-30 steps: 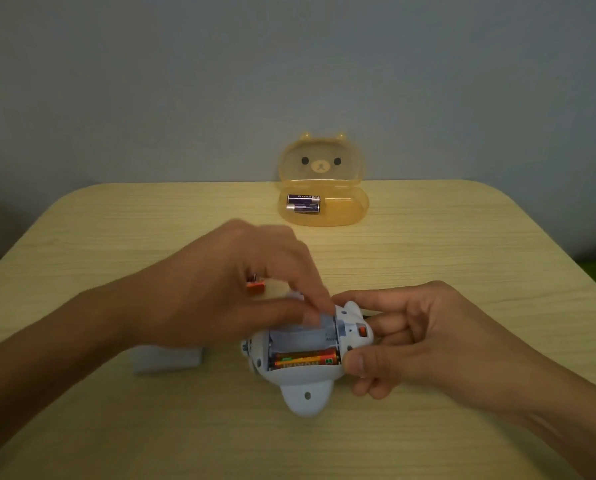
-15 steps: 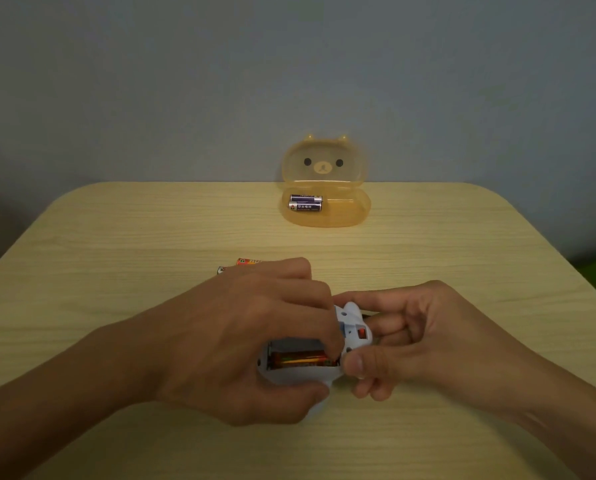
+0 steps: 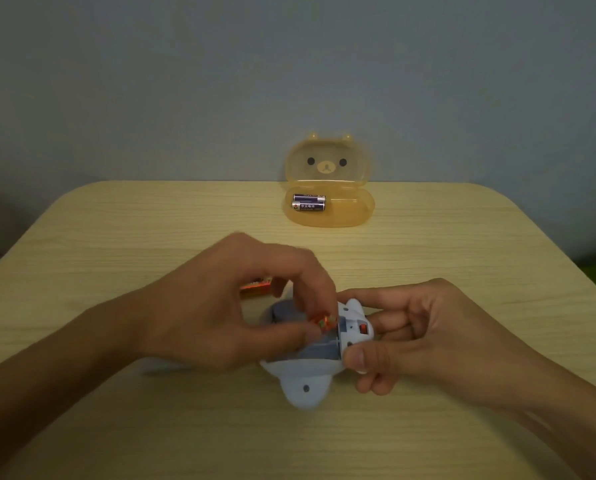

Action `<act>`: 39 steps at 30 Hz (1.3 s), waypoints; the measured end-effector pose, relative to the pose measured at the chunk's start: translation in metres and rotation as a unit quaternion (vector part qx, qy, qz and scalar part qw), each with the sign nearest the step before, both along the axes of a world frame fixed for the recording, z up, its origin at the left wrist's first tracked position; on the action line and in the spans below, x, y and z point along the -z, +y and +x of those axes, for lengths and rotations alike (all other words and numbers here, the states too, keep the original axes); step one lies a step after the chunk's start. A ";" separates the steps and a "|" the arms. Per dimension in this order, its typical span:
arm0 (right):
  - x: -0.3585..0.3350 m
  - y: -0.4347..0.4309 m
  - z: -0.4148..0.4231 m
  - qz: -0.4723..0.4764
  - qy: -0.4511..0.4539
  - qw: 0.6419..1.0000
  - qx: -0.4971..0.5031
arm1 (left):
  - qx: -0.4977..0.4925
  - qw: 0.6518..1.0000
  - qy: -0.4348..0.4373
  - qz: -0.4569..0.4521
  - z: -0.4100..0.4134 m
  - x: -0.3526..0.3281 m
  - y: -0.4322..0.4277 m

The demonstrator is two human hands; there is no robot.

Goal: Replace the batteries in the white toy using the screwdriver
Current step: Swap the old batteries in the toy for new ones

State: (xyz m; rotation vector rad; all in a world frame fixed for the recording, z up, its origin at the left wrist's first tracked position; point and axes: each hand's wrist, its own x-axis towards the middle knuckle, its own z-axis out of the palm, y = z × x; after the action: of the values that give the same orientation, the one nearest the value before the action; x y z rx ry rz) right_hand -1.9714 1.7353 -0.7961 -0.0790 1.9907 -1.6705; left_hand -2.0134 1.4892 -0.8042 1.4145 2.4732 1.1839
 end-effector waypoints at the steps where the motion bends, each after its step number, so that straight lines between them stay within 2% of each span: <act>1: 0.000 0.000 0.000 -0.005 -0.004 1.000 -0.001 | -0.007 1.000 -0.003 0.028 -0.005 -0.004 0.003; 5: 0.003 0.003 -0.001 -0.015 -0.009 1.000 -0.002 | -0.092 0.991 0.017 0.098 -0.055 -0.022 0.028; 8: 0.004 0.005 0.000 -0.009 -0.010 1.000 0.010 | -0.179 0.982 0.007 0.059 -0.101 -0.026 0.051; 14: -0.001 0.007 0.004 -0.010 -0.021 1.000 0.009 | -0.243 0.970 -0.002 -0.003 -0.159 0.000 0.082; 21: 0.002 0.009 0.004 0.004 -0.026 0.999 0.017 | -0.247 0.960 0.068 -0.116 -0.171 0.026 0.093; 28: 0.001 0.010 0.004 -0.005 -0.029 0.999 0.018 | -0.274 0.951 0.105 -0.098 -0.153 0.010 0.083; 33: 0.000 0.009 0.003 -0.005 -0.026 1.000 0.010 | -0.222 0.959 0.098 -0.147 -0.109 -0.027 0.029; 39: 0.001 0.006 0.000 -0.013 -0.025 1.000 -0.003 | -0.205 0.955 0.061 -0.205 -0.066 -0.021 -0.036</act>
State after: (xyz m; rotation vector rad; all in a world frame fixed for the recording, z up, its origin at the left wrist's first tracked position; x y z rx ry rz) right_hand -1.9714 1.7418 -0.7969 -0.0503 1.9308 -1.6783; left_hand -2.0797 1.4535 -0.7835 0.9171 2.9650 0.5688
